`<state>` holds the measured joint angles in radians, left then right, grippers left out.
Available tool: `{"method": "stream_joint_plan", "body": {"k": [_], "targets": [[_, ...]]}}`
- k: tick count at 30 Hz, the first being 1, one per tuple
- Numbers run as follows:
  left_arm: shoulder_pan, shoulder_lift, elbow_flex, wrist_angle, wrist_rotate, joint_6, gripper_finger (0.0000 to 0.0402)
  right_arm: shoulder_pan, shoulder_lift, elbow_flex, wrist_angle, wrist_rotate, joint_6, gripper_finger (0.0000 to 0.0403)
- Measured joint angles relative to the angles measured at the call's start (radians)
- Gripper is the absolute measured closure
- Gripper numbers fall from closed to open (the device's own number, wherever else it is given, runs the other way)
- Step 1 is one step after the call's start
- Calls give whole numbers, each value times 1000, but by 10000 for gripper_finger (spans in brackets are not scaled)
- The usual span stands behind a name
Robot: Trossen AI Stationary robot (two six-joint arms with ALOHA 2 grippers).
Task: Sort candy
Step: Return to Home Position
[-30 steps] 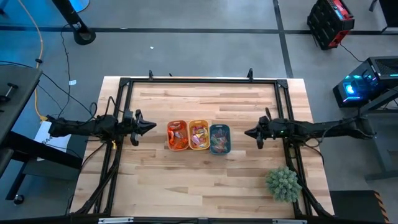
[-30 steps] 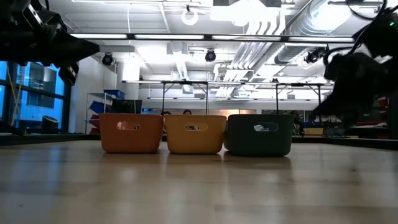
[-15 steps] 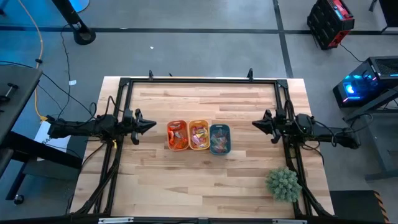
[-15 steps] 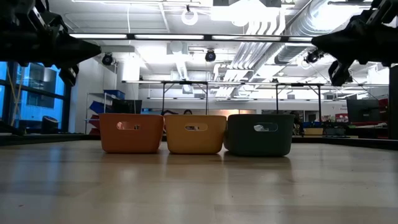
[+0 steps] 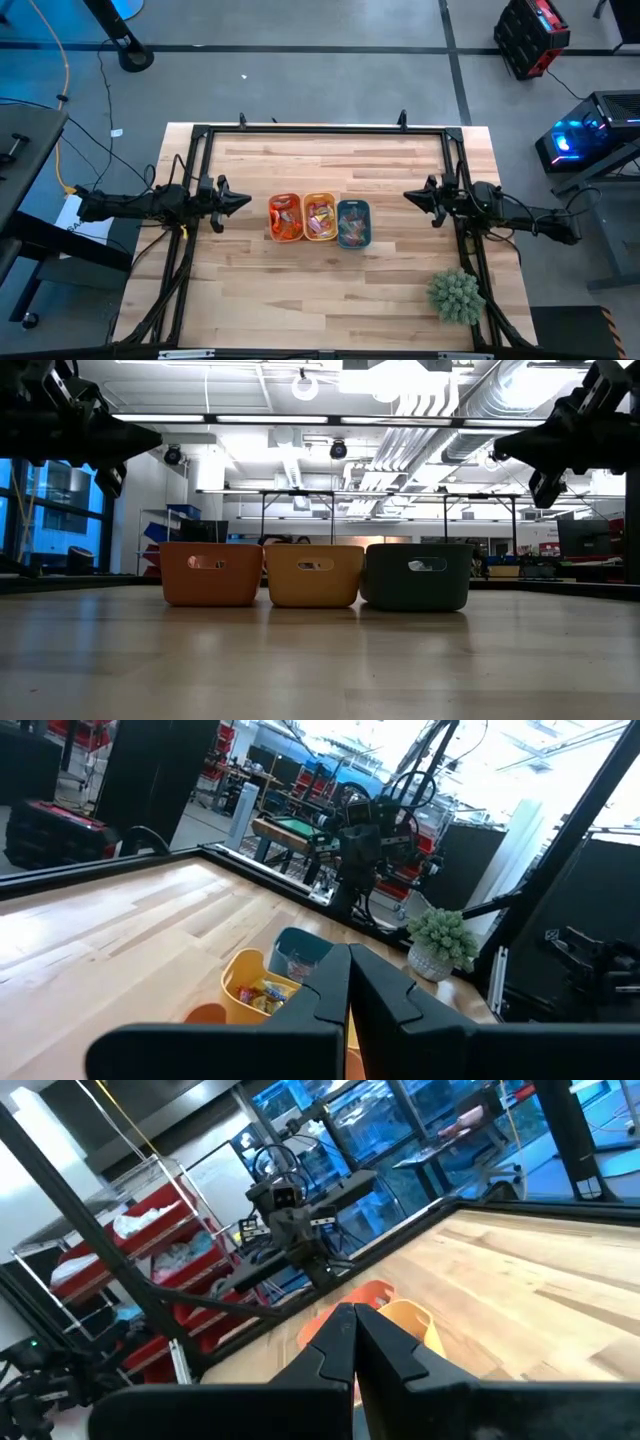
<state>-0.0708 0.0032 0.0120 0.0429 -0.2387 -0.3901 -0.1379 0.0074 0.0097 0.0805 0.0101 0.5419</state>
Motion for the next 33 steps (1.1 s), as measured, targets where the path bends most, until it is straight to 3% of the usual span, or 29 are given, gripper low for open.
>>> {"method": "stream_joint_plan", "body": {"k": [33], "targets": [[0, 0, 0, -1, -3, 0, 401, 0, 0, -1, -63, 0, 0, 402]]}}
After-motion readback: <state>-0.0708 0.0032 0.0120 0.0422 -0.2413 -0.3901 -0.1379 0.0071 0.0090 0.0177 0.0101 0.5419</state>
